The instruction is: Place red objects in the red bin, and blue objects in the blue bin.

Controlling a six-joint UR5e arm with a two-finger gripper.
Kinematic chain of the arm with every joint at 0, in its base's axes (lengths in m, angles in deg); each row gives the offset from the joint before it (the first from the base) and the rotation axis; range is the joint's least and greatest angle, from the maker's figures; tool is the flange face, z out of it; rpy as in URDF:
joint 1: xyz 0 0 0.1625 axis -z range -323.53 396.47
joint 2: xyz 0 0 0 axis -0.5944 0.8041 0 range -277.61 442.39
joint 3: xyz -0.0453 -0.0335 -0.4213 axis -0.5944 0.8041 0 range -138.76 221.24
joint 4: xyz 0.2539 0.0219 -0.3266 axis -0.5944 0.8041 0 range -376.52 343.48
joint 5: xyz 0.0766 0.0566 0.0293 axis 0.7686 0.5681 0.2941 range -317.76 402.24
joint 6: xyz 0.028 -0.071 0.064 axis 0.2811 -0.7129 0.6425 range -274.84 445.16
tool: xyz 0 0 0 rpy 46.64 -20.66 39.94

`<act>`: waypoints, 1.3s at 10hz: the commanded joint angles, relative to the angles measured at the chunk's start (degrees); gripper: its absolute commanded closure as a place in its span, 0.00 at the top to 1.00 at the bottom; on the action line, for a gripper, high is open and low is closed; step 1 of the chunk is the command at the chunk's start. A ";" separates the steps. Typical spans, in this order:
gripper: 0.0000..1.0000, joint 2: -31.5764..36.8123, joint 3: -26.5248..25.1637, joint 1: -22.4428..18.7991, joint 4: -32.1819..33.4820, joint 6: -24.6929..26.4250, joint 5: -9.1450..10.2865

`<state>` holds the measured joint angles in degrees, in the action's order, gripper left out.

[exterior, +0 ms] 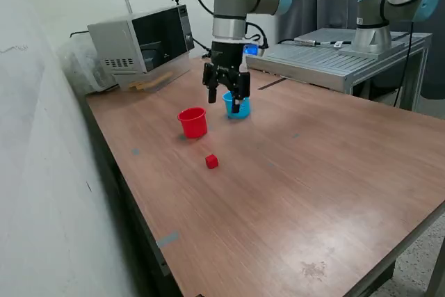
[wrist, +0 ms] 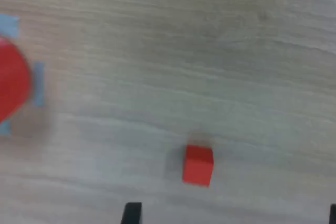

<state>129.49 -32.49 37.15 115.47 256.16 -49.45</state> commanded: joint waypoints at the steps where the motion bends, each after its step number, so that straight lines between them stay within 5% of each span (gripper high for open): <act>1: 1.00 -7.18 3.93 -0.24 0.46 0.04 0.28; 13: 1.00 -14.30 6.83 -0.94 5.56 4.96 1.68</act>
<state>118.23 -26.40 36.27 120.10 260.90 -47.80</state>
